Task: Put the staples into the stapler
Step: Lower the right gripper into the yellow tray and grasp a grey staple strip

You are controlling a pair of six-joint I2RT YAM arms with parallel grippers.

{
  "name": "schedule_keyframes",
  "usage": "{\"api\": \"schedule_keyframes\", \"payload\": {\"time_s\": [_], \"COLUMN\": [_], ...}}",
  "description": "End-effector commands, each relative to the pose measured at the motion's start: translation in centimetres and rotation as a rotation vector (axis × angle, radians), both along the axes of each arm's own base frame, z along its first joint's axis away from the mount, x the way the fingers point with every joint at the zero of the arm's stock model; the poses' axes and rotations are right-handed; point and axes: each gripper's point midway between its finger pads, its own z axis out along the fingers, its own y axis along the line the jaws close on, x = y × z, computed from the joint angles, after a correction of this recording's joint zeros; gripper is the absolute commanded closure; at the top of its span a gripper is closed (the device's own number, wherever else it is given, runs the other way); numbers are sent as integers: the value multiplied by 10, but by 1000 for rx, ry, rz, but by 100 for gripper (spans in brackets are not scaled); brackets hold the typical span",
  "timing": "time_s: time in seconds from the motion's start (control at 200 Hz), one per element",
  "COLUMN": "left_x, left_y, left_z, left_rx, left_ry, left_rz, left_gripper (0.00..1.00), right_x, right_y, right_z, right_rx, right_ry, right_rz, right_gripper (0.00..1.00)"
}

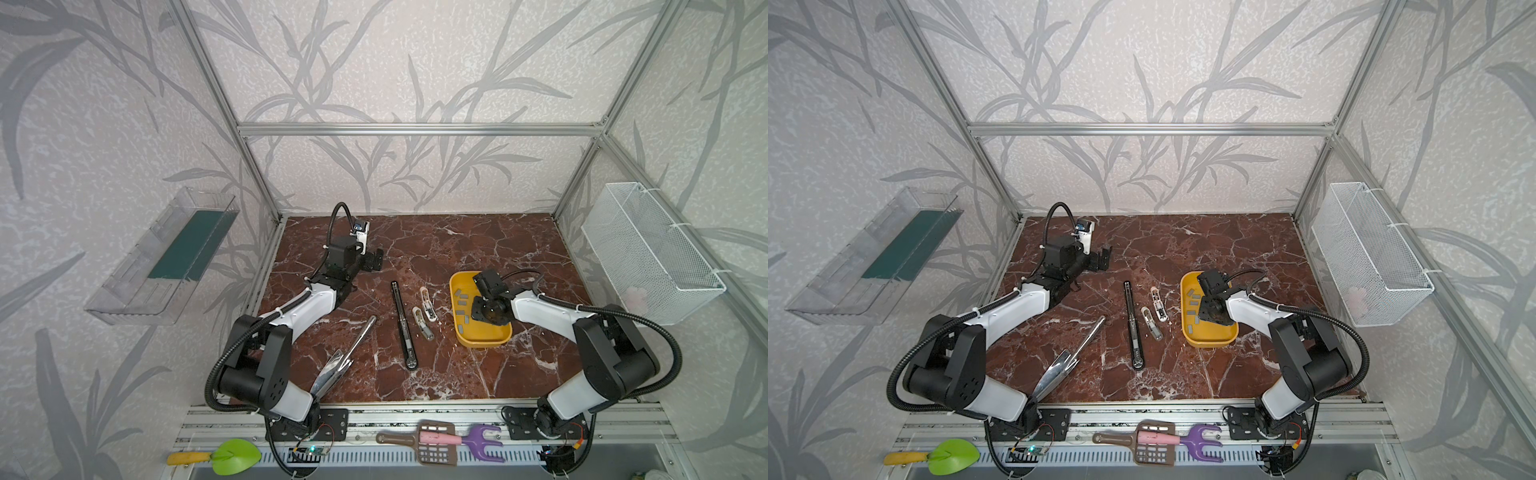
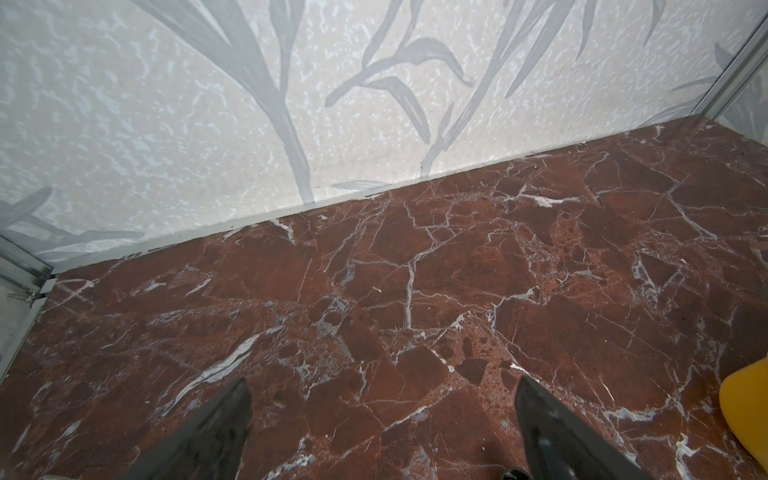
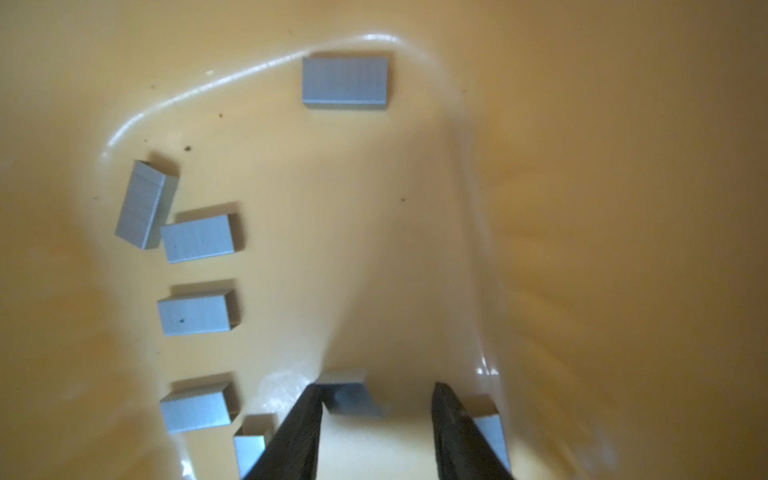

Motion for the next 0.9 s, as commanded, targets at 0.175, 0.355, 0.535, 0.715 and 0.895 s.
{"api": "schedule_keyframes", "payload": {"time_s": [0.175, 0.355, 0.535, 0.715, 0.895], "left_x": [-6, -6, -4, -5, -7], "left_y": [2, 2, 1, 0, 0], "left_z": [19, 18, 15, 14, 14], "left_rx": [0, -2, 1, -4, -13], "left_ry": [-62, -69, -60, -61, -68], "left_rz": [-10, -11, -12, -16, -20], "left_gripper": [1, 1, 1, 1, 1], "right_x": [2, 3, 0, -17, -21], "right_y": [3, -1, -4, -8, -1], "right_z": [-16, -13, -11, -15, -18], "right_rx": [13, 2, -17, -10, 40], "right_ry": [66, 50, 68, 95, 90], "right_rz": [-20, -29, -37, -44, -29], "right_gripper": [59, 59, 59, 59, 59]}}
